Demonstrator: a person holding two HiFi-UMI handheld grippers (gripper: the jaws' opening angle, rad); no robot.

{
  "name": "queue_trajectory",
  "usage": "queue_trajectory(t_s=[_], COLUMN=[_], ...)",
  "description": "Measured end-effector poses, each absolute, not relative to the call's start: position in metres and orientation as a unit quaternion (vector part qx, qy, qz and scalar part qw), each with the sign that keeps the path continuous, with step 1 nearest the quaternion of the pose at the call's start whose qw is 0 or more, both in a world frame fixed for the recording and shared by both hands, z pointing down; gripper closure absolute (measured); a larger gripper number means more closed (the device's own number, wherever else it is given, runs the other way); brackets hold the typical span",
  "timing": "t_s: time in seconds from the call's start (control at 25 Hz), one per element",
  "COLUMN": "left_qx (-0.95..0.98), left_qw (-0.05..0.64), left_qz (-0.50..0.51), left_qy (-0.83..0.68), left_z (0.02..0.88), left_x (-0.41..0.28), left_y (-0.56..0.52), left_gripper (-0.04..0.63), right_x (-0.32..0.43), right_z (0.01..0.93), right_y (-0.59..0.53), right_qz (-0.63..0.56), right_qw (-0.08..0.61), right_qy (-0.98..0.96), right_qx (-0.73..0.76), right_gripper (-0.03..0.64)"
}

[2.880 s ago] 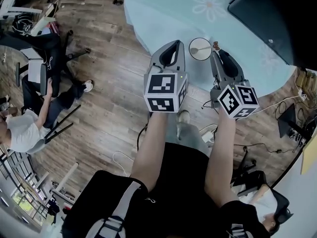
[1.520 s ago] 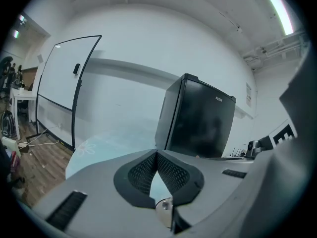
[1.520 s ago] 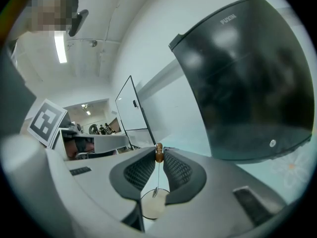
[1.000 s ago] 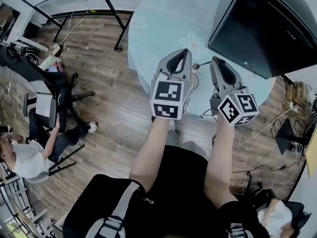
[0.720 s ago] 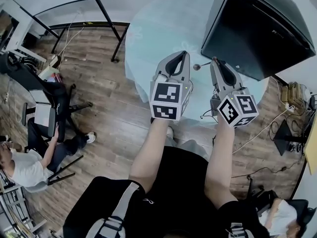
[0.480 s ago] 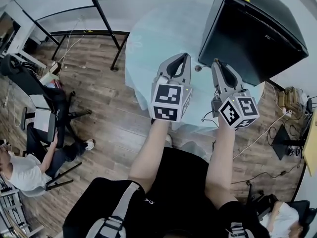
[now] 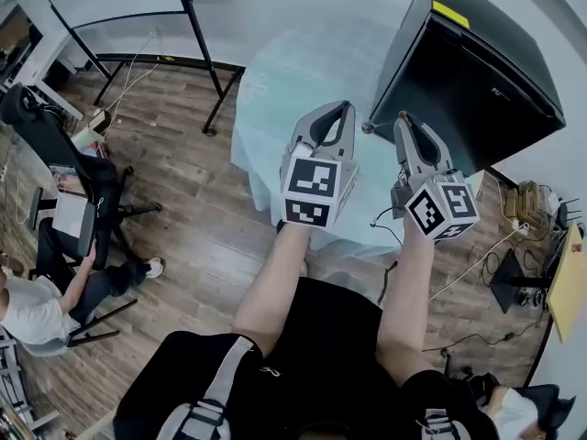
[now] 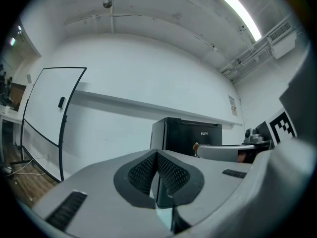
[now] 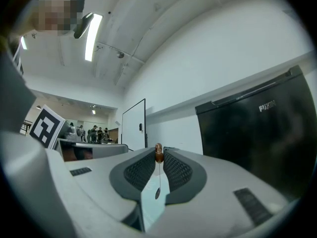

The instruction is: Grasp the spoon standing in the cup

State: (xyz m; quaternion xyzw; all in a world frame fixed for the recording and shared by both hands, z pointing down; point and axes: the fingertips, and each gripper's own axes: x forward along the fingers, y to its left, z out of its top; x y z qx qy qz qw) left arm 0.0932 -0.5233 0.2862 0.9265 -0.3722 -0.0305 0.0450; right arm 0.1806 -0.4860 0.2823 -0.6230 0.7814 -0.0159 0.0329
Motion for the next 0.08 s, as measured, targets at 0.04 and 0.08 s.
queue_trajectory(t_s=[0.04, 0.08], left_qx=[0.926, 0.926], left_qw=[0.044, 0.043], left_qz=[-0.031, -0.031], left_qy=[-0.373, -0.374], left_z=[0.2862, 0.2862], left_x=[0.0916, 0.0900], left_y=[-0.5249, -0.5265], left_gripper=[0.594, 0.594], right_x=[0.1812, 0.1820], right_z=[0.2827, 0.2830], right_y=[-0.4870, -0.4880], right_qz=[-0.016, -0.016], right_qw=[0.035, 0.036], right_qy=[0.781, 0.780], right_qx=[-0.624, -0.625], right_gripper=[0.568, 0.568])
